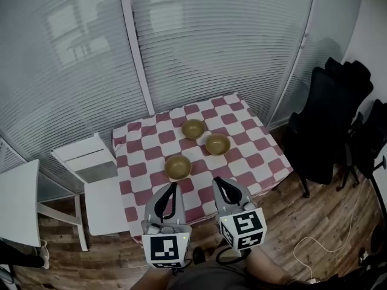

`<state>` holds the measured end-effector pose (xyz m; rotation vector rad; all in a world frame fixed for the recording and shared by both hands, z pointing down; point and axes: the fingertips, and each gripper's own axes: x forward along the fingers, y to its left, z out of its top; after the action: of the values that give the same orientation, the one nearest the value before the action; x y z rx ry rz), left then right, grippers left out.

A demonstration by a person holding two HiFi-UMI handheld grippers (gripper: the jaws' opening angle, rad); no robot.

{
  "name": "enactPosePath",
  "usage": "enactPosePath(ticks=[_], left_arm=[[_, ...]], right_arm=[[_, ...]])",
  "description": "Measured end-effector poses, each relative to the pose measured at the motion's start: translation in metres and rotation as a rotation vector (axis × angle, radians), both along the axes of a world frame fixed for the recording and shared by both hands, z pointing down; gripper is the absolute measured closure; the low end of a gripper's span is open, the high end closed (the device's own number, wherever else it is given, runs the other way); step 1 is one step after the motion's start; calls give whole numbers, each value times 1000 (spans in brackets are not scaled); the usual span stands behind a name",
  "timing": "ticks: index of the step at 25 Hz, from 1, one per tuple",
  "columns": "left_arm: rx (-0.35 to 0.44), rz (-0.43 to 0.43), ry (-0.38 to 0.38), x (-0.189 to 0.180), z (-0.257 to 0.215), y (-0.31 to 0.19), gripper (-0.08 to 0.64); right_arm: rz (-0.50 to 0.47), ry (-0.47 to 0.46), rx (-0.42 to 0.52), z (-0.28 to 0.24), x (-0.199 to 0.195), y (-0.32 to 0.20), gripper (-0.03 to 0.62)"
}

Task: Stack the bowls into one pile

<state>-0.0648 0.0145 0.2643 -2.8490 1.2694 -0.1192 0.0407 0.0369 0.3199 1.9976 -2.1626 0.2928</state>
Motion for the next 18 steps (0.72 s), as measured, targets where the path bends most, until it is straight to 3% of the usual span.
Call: enactPosePath(ticks=[7,18], left_arm=[[-28,39,-33,40,19,-20,560],[-118,58,-74,138,60,-97,560]], right_arm=[[32,3,-11,10,38,-19,554],[38,-47,-105,58,126,-94,551]])
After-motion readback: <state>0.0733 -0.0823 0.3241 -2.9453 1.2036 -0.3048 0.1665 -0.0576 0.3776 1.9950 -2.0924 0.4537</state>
